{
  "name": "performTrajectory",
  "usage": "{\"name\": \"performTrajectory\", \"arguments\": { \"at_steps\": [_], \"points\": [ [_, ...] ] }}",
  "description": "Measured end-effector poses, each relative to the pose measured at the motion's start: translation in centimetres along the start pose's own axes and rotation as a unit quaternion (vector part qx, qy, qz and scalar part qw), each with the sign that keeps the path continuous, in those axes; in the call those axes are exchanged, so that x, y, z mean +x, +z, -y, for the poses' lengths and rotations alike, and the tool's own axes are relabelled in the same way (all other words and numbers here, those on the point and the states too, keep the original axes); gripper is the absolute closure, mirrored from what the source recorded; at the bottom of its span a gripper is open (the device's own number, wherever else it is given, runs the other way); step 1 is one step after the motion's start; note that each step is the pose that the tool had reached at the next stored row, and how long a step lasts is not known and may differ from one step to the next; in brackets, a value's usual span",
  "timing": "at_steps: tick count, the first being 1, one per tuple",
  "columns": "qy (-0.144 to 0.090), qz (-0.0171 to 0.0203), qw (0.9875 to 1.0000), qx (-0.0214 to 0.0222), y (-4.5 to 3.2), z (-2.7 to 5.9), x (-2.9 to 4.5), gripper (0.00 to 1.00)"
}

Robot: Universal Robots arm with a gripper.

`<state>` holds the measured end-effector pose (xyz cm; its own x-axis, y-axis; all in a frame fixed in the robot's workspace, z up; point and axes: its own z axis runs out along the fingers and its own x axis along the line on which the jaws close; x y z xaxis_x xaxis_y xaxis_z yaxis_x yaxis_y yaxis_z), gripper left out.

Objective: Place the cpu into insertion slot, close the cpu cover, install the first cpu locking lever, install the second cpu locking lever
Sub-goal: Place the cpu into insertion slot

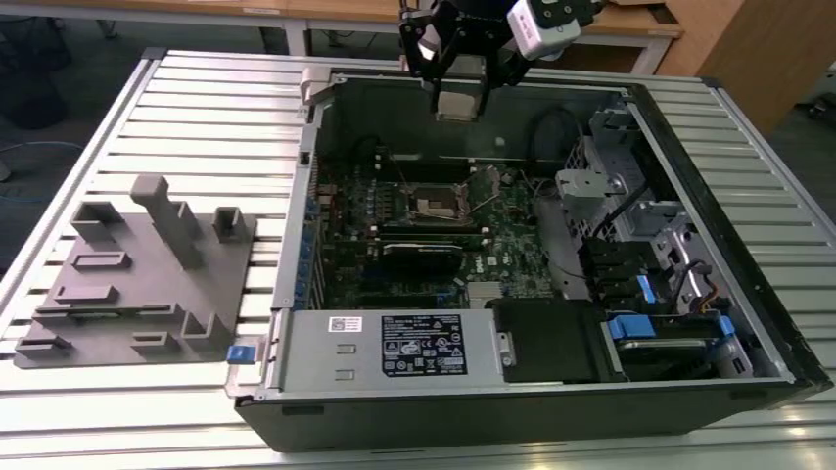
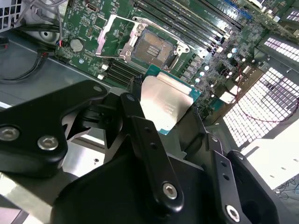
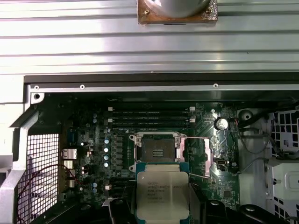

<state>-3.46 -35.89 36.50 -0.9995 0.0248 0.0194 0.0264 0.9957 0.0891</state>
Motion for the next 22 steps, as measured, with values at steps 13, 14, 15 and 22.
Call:
{"name": "performTrajectory", "arguments": {
  "at_steps": [13,14,15,22],
  "points": [
    [0.0,0.0001,1.0,0.0004,0.18,0.01,-0.01,0.46],
    [0.0,0.0001,1.0,0.0003,0.21,0.01,-0.01,0.46],
    [0.0,0.0001,1.0,0.0003,0.24,0.02,-0.01,0.46],
    [0.0,0.0001,1.0,0.0003,0.45,0.04,-0.01,0.46]
  ]
}}
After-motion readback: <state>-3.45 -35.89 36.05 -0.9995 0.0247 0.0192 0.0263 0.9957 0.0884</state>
